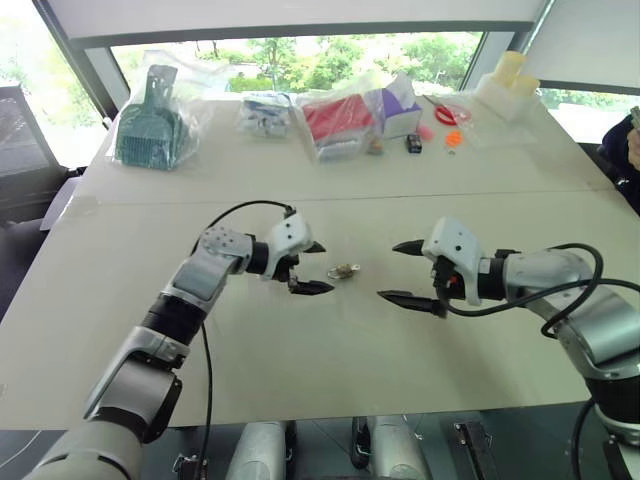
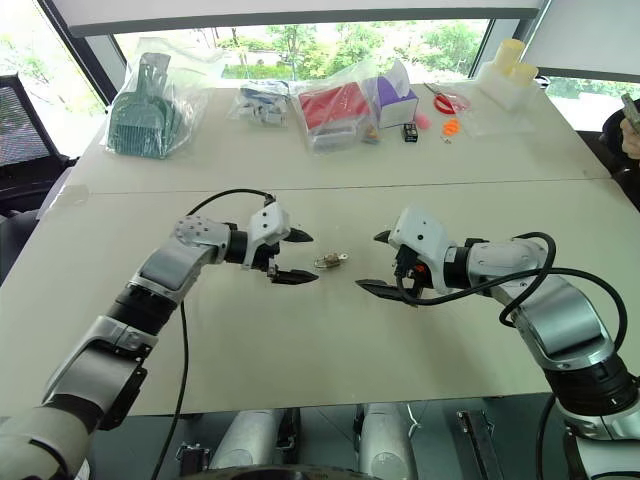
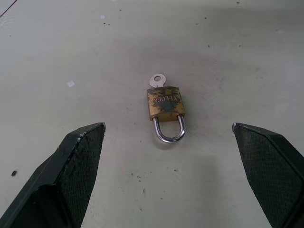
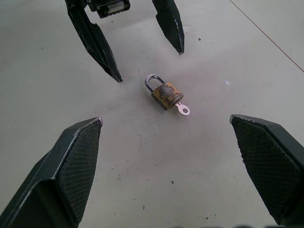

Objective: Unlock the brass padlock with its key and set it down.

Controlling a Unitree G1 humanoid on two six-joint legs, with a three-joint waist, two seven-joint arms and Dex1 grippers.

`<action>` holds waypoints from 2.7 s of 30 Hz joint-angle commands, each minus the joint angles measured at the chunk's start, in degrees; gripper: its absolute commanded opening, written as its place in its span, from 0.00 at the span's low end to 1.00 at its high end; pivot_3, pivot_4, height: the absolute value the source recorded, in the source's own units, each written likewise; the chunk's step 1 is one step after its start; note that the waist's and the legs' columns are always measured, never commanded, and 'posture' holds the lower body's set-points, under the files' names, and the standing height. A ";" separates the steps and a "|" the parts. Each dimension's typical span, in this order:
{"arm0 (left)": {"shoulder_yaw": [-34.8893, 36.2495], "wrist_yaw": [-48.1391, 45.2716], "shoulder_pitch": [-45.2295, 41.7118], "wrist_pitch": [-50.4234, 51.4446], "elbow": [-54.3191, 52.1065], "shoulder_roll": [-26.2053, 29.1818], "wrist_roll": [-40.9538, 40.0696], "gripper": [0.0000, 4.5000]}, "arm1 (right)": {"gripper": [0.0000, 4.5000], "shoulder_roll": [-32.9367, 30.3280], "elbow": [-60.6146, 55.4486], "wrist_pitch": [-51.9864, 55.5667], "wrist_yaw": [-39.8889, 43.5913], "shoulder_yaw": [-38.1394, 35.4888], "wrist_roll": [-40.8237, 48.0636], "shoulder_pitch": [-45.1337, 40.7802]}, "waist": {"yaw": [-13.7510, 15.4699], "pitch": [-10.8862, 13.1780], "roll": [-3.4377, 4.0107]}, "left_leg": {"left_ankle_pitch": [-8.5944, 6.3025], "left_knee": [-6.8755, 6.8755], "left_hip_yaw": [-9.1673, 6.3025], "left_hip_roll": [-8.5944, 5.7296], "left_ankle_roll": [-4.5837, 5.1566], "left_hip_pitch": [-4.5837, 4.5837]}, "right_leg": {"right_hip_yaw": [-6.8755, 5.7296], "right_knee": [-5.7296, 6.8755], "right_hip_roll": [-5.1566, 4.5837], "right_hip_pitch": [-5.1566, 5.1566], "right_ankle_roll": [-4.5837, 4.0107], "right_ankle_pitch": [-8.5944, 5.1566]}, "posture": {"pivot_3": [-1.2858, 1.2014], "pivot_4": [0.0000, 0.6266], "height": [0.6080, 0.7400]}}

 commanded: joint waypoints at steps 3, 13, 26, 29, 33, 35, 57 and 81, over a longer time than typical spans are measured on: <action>-0.15 4.77 -0.16 -3.46 1.95 -3.48 3.50 0.99 | 1.00 -0.28 -2.38 -0.15 -0.77 -2.15 0.59 0.00 | 0.00 0.00 0.00 | -0.01 0.04 0.00 0.00 0.01 0.00 | 0.00 0.02 0.00 0.00 0.00 0.00 | 0.52 0.24 1.00; -0.68 7.54 0.07 -6.13 4.77 -6.05 7.60 0.99 | 1.00 -0.40 -2.22 -1.00 -1.69 -2.05 -0.15 -0.05 | 0.03 -0.01 -0.01 | -0.02 0.09 -0.01 0.01 0.03 0.00 | -0.01 0.04 -0.02 0.03 0.00 0.01 | 0.52 0.24 1.00; -0.77 5.79 0.17 -6.41 4.95 -4.89 8.00 0.16 | 1.00 0.01 -2.24 -1.61 -2.48 -1.44 -0.76 -0.28 | -0.04 -0.02 -0.02 | -0.03 0.13 -0.04 0.00 0.04 0.01 | -0.03 0.04 -0.03 0.07 0.00 0.01 | 0.52 0.24 1.00; 0.72 3.54 -1.54 -7.42 4.27 -3.49 6.43 0.16 | 1.00 1.47 -1.50 -4.07 -3.70 0.42 -2.95 -1.53 | -0.30 -0.02 -0.02 | -0.03 0.12 -0.03 0.03 0.05 0.02 | -0.04 0.05 -0.02 0.06 0.00 0.01 | 0.52 0.24 1.00; 3.44 -1.63 -4.80 -9.41 2.72 -0.92 2.66 0.16 | 1.00 3.89 1.40 -12.03 -5.44 5.64 -10.51 -4.04 | -0.19 -0.01 -0.01 | -0.03 0.11 -0.01 0.06 0.04 0.03 | -0.04 0.12 0.04 0.00 -0.01 0.00 | 0.52 0.24 1.00; 4.74 -4.98 -6.46 -9.51 2.21 0.48 0.64 0.16 | 1.00 4.97 3.52 -17.32 -6.10 8.42 -14.93 -5.57 | -0.06 -0.01 -0.01 | -0.03 0.12 -0.01 0.05 0.04 0.01 | -0.04 0.12 0.04 0.00 -0.01 0.00 | 0.52 0.24 1.00; 7.37 -14.90 -9.45 -8.98 1.13 5.14 -3.45 0.16 | 0.69 15.08 20.42 -48.23 -11.57 16.68 -38.65 -15.18 | -0.22 -0.01 -0.02 | -0.01 0.15 0.03 -0.13 0.04 -0.05 | -0.03 0.12 0.02 0.00 0.02 0.01 | 0.52 0.24 1.00; 5.25 -12.55 -10.22 -31.32 4.54 4.16 4.11 0.16 | 0.02 20.07 15.99 -17.79 5.75 13.83 -22.06 -20.91 | -0.18 -0.01 0.00 | -0.01 0.16 0.03 -0.09 0.04 -0.04 | -0.04 0.14 0.03 0.01 0.00 0.02 | 0.52 0.24 1.00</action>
